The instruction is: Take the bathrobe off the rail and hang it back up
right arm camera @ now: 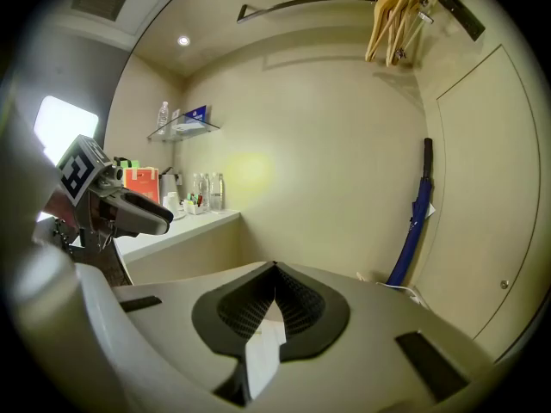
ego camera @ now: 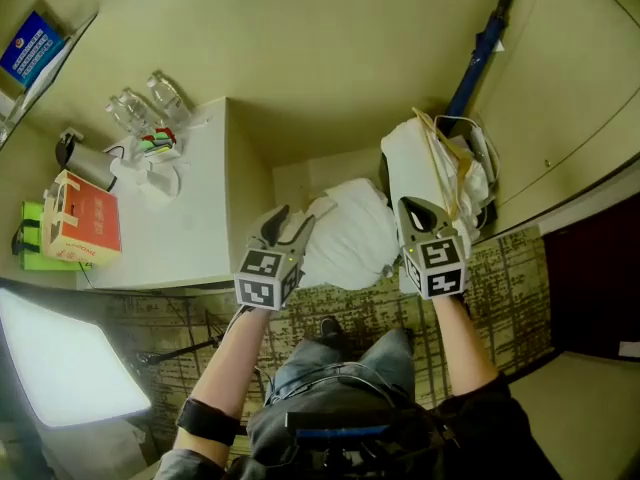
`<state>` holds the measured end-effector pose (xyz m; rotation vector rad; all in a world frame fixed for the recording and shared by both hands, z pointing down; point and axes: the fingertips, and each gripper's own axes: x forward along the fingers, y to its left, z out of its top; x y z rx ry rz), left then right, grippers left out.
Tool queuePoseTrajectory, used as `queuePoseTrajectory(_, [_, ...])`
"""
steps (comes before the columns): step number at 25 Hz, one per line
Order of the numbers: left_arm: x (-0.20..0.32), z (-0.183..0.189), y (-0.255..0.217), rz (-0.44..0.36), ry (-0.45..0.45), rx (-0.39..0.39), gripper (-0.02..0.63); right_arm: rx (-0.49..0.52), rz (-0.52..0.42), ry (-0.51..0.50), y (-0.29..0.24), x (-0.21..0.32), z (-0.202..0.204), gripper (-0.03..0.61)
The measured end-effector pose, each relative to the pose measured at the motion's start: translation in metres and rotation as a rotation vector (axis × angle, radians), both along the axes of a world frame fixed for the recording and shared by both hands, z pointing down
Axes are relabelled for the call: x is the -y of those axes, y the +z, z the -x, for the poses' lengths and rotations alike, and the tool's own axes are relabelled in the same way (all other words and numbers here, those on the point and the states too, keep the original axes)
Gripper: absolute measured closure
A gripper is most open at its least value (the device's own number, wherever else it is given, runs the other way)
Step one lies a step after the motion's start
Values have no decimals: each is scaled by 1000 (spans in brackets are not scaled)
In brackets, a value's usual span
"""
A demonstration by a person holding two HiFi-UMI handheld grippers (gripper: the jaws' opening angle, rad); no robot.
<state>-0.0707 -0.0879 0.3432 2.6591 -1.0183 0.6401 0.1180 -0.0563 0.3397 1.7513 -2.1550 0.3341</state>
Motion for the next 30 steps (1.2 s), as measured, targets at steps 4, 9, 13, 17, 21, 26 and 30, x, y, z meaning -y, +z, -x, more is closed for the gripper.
queuePoseTrajectory(4, [31,-7,40,43,33,29,379,-33,20,-7,28,32,15,557])
queuePoseTrajectory(9, [69,-14,106,104,19,75,376,-51,64,-77,80,79,34,557])
queuePoseTrajectory(13, [100,-19,171,164,-19,101,356,-44,100,-152,142,119,53,555])
queuePoseTrajectory(17, [125,-15,245,232,-82,131,354,-29,149,-217,211,146,74,555])
queuePoseTrajectory(21, [150,-12,321,283,-116,173,354,-29,180,-260,278,173,84,557])
queuePoseTrajectory(26, [177,-7,409,332,-121,230,354,-23,197,-298,350,202,90,557])
queuePoseTrajectory(30, [194,-1,471,365,-116,274,354,-18,203,-315,398,220,98,555])
